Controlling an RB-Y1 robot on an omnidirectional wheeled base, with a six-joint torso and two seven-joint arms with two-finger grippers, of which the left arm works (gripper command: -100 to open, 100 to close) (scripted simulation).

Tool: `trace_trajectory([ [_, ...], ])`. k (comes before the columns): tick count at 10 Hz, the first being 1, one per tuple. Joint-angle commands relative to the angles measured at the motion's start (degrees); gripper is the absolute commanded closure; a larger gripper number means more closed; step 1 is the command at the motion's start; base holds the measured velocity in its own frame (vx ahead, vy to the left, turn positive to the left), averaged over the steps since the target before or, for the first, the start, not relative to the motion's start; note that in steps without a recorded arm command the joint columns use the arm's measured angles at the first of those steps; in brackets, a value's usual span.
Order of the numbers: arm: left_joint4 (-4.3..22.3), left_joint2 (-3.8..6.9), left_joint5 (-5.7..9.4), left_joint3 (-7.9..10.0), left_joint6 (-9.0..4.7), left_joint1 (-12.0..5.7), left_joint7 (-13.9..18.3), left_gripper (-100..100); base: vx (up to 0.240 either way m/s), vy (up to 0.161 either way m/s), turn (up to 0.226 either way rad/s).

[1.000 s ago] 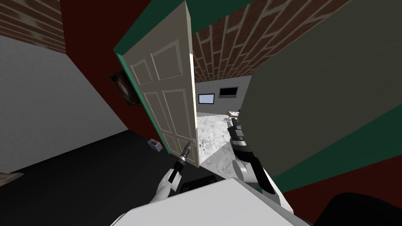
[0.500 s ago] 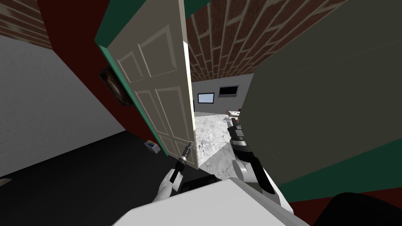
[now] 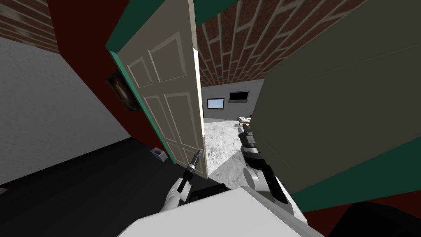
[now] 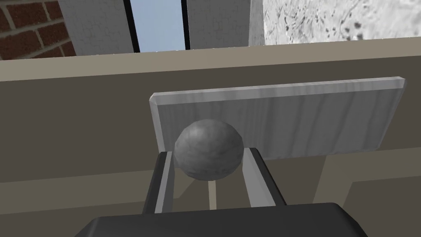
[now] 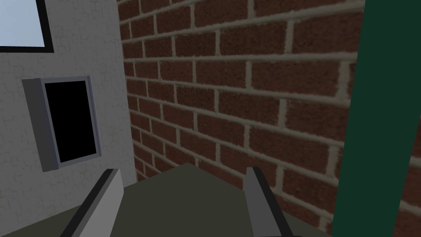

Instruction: Push the door open

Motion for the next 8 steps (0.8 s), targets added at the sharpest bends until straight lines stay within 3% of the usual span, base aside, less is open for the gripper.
trace_trajectory([
  [1, -0.82, 0.89, 0.55, 0.67, 0.29, 0.11, -0.24, 100, 0.150, -0.080, 0.024],
  [4, -0.89, 1.82, 1.54, 1.78, 0.49, 0.13, -0.92, 100, 0.148, -0.098, 0.041],
  [5, -3.64, 2.22, 0.73, 0.56, 1.43, 1.89, 0.32, -100, -0.032, -0.015, 0.036],
  [8, -3.75, 2.41, 0.65, 0.28, 1.40, 1.93, 0.90, -100, -0.169, 0.048, 0.002],
])
